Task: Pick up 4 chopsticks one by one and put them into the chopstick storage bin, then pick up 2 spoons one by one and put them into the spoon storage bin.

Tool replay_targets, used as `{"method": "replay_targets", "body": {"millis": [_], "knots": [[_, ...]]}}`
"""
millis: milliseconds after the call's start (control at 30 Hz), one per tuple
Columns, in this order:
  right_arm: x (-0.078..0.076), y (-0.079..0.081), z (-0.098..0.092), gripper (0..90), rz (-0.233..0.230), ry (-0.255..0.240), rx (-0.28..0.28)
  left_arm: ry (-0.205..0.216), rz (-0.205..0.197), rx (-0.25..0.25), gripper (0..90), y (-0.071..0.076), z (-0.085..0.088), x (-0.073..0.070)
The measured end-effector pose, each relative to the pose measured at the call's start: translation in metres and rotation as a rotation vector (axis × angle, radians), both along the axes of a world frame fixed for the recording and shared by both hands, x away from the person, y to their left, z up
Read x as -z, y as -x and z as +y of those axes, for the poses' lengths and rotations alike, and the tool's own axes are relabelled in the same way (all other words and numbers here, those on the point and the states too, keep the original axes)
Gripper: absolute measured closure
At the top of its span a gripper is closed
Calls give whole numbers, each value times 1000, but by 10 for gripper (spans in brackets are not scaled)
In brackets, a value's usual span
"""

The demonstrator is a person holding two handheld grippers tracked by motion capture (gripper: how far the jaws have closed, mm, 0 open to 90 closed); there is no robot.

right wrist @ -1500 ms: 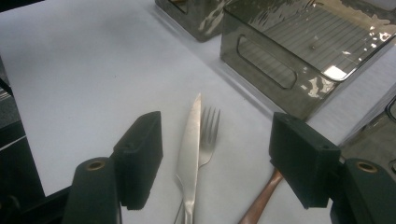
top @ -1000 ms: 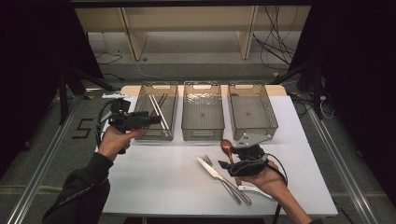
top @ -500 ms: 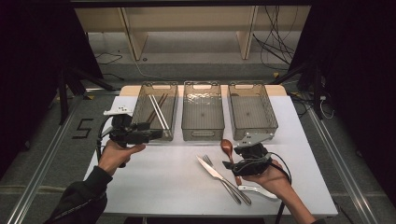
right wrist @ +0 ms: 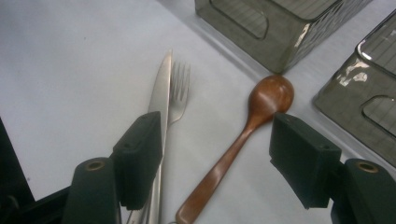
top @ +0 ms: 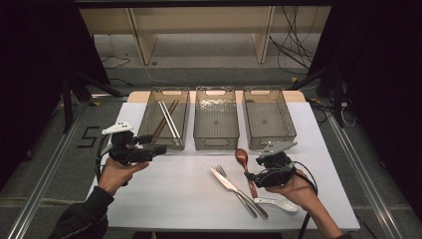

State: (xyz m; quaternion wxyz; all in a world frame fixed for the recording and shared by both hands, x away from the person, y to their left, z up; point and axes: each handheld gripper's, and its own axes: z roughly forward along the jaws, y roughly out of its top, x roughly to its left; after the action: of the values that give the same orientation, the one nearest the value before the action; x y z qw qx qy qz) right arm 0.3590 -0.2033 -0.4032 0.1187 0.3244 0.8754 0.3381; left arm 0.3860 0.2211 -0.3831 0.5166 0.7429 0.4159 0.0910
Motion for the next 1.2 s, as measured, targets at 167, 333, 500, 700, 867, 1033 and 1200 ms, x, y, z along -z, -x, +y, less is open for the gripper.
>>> {"method": "replay_targets", "body": {"millis": [167,333,500,700,867,1033,1200], "knots": [[5,-3,-4,345,27,30,-16,-15,-9,12,170,6,-6,2],[7,-3,-6,331,41,42,-28,-14,-32,19,161,12,-8,3],[9,-3,-9,298,70,65,-40,-24,-43,23,158,17,-8,6],[10,-3,-10,288,79,85,-40,-27,-49,26,158,25,-8,10],[10,-2,-9,289,83,100,-41,-30,-47,28,157,30,-7,12],[13,-3,-11,292,103,125,-52,-33,-51,31,156,34,-8,14],[16,-3,-14,309,111,157,-57,-31,-60,28,155,38,-8,15]]}}
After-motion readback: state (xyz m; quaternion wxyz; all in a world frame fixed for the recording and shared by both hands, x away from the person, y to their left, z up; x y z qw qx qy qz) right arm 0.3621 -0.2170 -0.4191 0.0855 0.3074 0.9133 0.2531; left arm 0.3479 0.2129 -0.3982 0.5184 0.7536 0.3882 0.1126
